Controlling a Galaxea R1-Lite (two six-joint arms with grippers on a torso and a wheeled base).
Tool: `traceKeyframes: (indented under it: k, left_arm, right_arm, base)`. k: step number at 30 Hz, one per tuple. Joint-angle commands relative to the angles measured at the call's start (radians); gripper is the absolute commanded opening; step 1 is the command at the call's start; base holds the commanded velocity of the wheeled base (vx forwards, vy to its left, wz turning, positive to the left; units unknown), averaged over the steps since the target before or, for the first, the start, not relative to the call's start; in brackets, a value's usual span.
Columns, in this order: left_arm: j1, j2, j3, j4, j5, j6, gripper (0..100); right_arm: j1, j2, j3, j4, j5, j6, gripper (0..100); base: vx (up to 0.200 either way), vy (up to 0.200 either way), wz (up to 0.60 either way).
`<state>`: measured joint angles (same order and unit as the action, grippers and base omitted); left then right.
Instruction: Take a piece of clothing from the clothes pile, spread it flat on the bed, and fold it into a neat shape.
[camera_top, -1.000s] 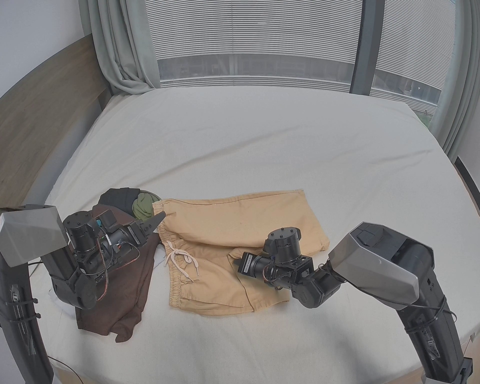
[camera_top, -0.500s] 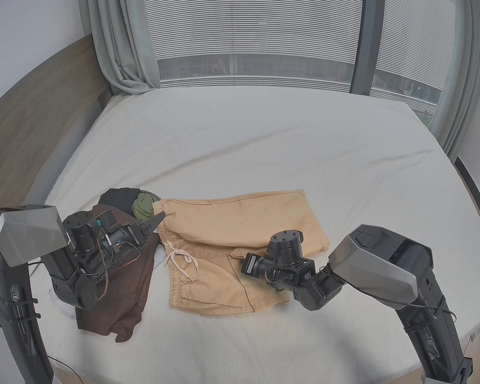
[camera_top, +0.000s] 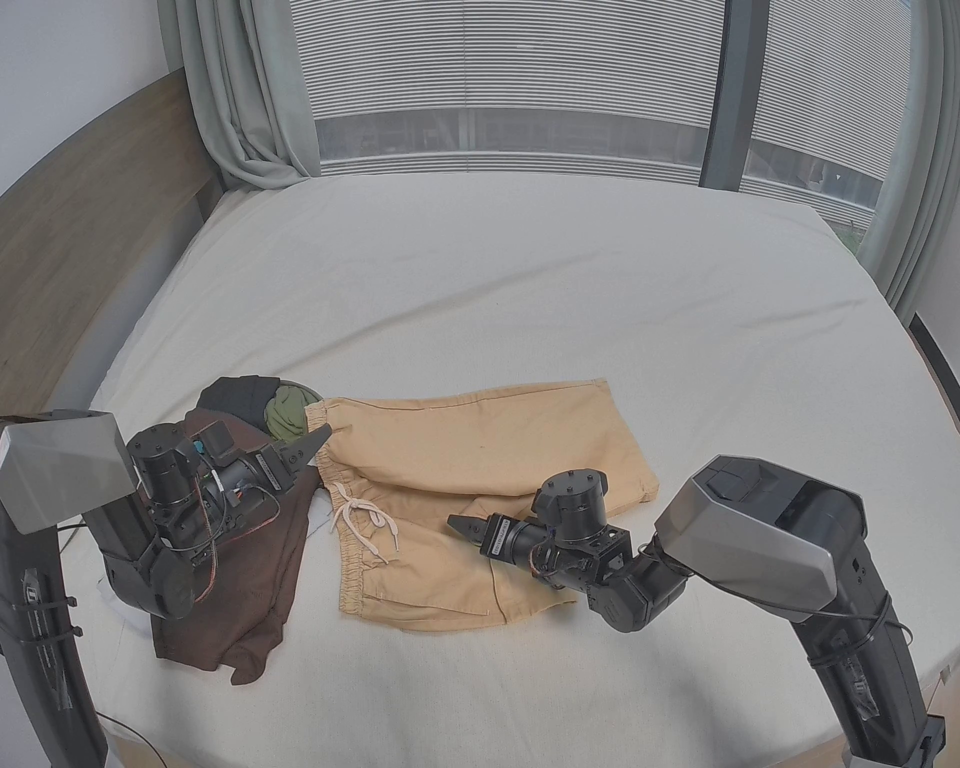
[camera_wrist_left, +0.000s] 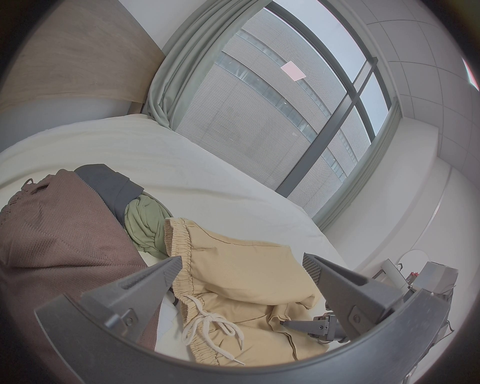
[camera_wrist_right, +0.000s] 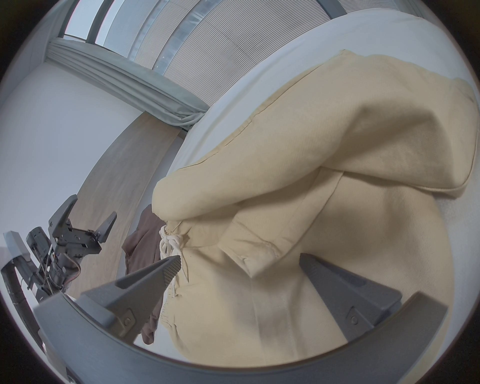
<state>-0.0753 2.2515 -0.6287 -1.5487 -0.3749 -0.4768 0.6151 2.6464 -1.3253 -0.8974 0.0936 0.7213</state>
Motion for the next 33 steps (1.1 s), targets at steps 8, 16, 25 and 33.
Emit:
traceKeyframes:
  k: [8, 16, 25, 33]
  left_arm:
    - [0.0, 0.002, 0.0, -0.001, -0.001, 0.0, 100]
    - [0.0, 0.003, 0.0, -0.001, 0.001, 0.0, 100]
    - [-0.001, 0.005, 0.0, -0.001, 0.001, 0.0, 100]
    - [-0.001, 0.005, 0.0, -0.001, 0.001, 0.0, 100]
  right_arm:
    - [-0.02, 0.021, -0.084, 0.006, -0.041, 0.021, 100]
    - [-0.023, 0.043, -0.091, 0.008, -0.054, 0.021, 0]
    - [-0.025, 0.049, -0.087, 0.006, -0.054, 0.021, 0]
    - [-0.034, -0.048, 0.028, 0.0, -0.055, 0.021, 0]
  base:
    - [0.0, 0.0, 0.0]
    - [0.0, 0.0, 0.0]
    - [0.0, 0.0, 0.0]
    - [0.0, 0.0, 0.0]
